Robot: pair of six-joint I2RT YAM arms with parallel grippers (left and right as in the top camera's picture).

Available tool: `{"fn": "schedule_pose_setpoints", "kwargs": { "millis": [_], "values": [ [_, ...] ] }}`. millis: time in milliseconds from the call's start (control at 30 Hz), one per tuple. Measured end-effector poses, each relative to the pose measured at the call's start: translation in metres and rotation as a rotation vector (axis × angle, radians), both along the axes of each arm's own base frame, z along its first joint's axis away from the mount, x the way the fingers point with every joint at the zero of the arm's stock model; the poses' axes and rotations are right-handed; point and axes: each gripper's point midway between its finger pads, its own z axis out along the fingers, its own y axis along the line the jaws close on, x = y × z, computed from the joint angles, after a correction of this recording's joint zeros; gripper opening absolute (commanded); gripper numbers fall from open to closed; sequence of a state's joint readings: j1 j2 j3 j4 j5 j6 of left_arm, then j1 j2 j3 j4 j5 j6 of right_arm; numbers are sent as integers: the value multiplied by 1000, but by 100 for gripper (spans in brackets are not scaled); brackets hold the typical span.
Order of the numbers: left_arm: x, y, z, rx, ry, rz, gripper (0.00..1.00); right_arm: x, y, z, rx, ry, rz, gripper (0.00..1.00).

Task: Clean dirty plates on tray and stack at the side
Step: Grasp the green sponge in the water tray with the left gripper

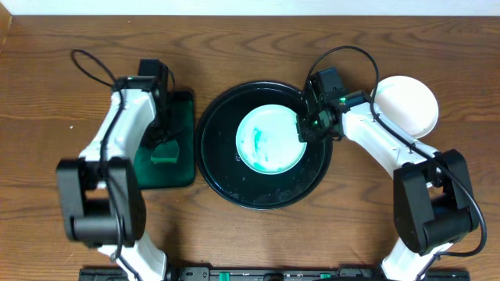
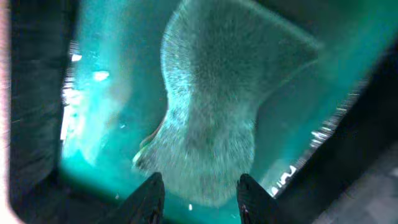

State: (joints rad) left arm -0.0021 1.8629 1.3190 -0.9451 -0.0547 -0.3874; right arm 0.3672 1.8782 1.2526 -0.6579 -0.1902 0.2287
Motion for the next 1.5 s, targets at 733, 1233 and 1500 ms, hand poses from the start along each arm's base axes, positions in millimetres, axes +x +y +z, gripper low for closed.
{"fn": "schedule_pose_setpoints", "kwargs": {
  "millis": [733,1233,1500],
  "values": [
    [15,11,-45,48,33,-66,8,-2,-1,-1,-7,4,10,1],
    [26,-2,37,-2,-193,-74,7,-3,3,-1,-8,1,20,1],
    [24,-27,85,-63,-324,-123,7,-3,3,0,-7,0,20,1]
  ]
}}
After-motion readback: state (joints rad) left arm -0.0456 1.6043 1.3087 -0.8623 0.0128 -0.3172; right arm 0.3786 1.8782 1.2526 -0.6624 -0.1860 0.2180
